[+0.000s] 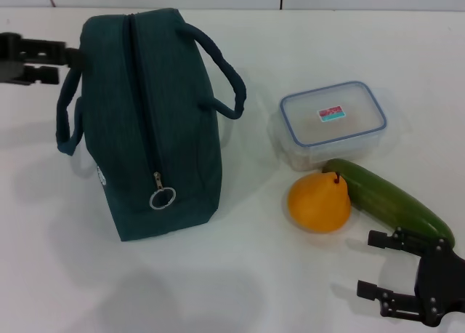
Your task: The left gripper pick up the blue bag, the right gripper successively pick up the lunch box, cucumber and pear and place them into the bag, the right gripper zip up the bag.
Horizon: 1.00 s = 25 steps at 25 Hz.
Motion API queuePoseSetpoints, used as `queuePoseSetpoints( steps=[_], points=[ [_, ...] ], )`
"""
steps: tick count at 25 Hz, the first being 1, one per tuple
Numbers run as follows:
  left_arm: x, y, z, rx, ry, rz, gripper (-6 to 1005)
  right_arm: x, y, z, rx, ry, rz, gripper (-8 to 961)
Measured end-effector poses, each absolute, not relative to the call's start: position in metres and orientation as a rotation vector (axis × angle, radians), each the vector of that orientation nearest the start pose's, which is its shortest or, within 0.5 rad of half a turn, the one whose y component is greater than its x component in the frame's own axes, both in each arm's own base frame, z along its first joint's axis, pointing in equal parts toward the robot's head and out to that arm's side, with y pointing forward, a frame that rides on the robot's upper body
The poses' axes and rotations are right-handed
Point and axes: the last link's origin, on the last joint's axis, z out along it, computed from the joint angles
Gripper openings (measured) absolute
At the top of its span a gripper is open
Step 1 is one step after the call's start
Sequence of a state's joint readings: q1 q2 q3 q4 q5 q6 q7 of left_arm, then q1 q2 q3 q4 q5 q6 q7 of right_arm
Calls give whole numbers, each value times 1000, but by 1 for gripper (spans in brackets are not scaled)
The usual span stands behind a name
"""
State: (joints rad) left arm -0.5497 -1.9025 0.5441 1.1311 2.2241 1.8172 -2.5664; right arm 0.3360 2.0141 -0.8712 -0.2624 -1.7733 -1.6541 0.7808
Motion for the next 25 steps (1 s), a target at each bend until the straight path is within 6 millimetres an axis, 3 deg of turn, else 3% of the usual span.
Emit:
queuePoseSetpoints(
  steps=[10, 25],
  points=[
    [-240, 357, 140, -2289, -1686, -385, 827, 315, 226, -39, -2734, 407, 878, 803],
    [-235, 368, 125, -2280, -1676, -231, 814, 317, 228, -39, -2719, 414, 864, 810]
  ],
)
